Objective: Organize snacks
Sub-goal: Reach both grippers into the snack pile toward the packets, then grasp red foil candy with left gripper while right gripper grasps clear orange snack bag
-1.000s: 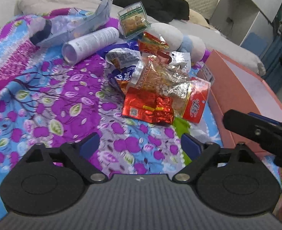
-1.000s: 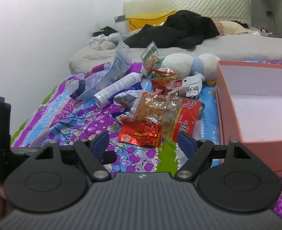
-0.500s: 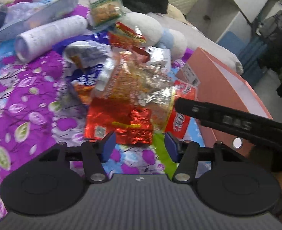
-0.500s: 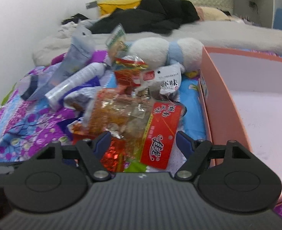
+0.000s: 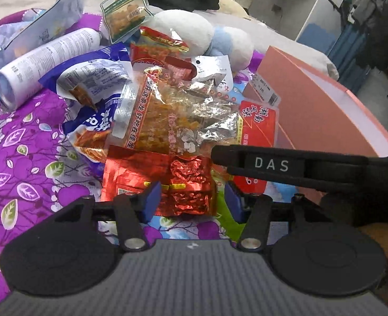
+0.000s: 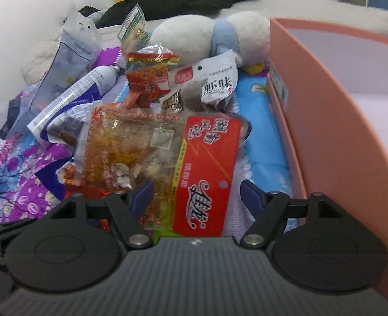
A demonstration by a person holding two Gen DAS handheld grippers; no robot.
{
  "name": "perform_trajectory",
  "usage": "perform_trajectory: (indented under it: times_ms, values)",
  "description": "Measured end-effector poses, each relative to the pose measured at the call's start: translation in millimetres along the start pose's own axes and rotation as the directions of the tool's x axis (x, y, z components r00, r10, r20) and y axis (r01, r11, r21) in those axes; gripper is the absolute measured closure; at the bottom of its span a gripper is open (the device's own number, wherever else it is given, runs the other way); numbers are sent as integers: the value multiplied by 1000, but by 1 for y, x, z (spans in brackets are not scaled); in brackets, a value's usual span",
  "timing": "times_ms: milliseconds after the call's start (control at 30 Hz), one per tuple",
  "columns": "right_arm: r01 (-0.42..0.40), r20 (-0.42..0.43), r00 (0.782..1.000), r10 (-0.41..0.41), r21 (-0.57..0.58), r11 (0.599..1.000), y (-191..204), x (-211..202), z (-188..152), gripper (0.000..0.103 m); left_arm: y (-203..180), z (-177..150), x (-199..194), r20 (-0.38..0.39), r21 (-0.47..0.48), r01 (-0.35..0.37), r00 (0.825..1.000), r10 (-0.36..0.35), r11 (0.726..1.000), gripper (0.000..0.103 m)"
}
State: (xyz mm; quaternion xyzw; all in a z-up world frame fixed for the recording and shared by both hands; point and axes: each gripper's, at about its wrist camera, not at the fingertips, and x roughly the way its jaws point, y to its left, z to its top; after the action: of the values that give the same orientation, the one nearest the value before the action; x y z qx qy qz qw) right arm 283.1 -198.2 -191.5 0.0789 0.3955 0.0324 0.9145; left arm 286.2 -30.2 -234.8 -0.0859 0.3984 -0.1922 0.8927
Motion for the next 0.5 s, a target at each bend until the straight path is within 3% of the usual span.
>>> perform_trajectory:
  times_ms: [133, 233, 367, 500]
  values:
    - [-24, 2, 1000, 24, 2, 1000, 3, -3, -1, 41, 0, 0, 3, -5, -1, -11, 1000, 11, 1000, 52]
    - [-23, 3, 1000, 23, 4, 1000, 3, -6, 2, 63, 0, 1, 1, -6, -10, -1, 1000, 1, 1000, 57]
    - [-39, 14, 999, 39, 6, 999, 1, -16, 3, 86, 1, -1, -6, -3, -26, 1, 1000, -1, 1000, 59]
    - [-66, 23, 998, 66, 20, 998, 2, -33, 1, 96, 2, -7, -21, 0, -49, 1, 1000, -1, 999, 59]
